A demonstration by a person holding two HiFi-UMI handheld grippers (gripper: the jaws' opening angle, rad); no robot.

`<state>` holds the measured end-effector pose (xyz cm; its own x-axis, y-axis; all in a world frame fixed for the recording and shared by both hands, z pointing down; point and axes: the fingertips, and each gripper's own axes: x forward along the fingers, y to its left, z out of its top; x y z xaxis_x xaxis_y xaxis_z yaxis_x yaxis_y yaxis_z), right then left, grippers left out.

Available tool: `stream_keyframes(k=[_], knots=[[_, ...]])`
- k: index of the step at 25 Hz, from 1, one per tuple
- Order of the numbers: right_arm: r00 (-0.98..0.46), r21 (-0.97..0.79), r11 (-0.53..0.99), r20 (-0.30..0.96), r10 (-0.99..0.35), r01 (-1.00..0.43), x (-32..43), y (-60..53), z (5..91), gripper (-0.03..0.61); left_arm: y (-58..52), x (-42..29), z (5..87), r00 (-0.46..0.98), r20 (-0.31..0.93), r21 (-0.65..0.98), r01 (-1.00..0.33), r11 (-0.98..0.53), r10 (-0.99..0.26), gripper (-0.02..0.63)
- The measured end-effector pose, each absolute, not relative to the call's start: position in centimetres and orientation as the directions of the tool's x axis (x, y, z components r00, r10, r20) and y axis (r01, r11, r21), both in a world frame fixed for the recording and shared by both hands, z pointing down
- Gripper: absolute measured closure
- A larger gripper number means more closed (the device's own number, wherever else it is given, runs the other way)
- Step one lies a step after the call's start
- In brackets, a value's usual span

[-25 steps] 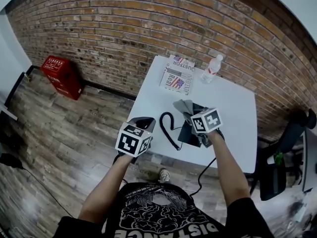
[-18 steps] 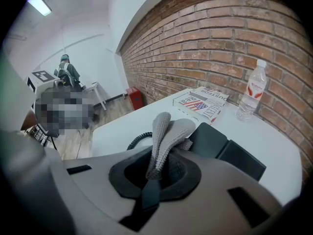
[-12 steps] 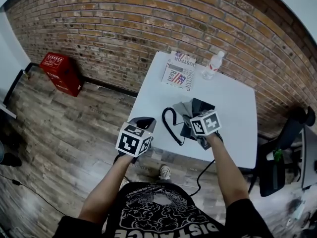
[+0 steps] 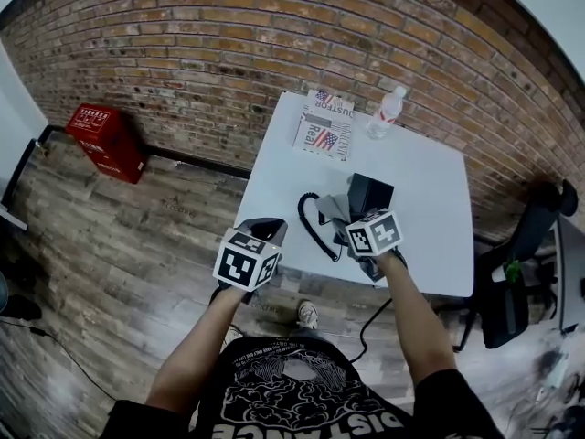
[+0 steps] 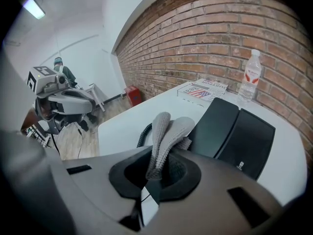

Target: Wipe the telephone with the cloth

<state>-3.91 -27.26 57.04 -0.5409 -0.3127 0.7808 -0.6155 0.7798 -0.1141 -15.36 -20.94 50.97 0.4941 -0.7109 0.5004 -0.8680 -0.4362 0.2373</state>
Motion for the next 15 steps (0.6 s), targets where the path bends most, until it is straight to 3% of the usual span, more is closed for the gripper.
stream_keyframes(k=[15], knots=[[-0.535,-0.151,0.742,0.785,-0.312,-0.653,-4.0,-22.8,59.1,0.567,-19.7,-15.6,51.3,0.519,0.503,0.238,-0.852,-0.466,-0.691,0.607]])
